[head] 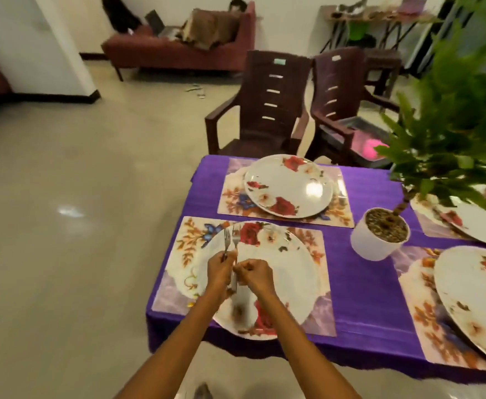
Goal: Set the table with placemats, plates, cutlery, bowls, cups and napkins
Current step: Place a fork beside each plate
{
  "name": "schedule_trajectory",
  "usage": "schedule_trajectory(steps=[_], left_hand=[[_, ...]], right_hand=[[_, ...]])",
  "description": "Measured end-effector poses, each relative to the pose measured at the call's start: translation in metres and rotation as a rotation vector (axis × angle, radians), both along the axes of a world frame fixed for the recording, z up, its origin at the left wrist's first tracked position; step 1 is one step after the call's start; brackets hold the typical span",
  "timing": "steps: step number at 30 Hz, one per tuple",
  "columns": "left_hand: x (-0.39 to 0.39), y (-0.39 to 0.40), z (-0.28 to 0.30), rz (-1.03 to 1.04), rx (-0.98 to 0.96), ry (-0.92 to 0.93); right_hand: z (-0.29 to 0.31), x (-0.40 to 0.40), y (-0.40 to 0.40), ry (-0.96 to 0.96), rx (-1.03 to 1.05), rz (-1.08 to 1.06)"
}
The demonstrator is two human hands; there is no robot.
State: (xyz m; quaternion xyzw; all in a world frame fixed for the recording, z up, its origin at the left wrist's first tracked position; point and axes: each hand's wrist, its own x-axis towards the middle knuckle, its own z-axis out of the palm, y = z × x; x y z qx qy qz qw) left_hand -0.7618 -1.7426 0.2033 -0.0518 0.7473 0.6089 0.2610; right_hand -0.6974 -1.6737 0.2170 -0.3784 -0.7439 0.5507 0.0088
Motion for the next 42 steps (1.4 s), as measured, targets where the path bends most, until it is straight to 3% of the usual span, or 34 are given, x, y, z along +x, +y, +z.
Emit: schedule_trajectory(steps=[7, 16, 30, 38, 42], left_hand=[[-0.069, -0.092, -0.012, 0.133, -0.097, 0.033], [-0.123, -0.135, -0.034, -0.145, -0.322, 0.09], [-0.124, -0.139, -0.037, -0.188, -0.463, 0.186], [-0.127, -0.139, -0.04, -0.261, -0.497, 0.199], [-0.116, -0.137, -0.035, -0.171, -0.475, 0.295]], right_hand=[[-0.008, -0.083, -0.078, -0.118, 0.023, 0.168], [-0.033, -0.123, -0.115, -0.314, 0.161, 0.246], [-0.043, -0.131, -0.126, -0.304, 0.264, 0.199], [-0.049, -0.126, -0.124, -0.3, 0.127, 0.165], [-0.045, -0.121, -0.121, -0.16, 0.106, 0.043]])
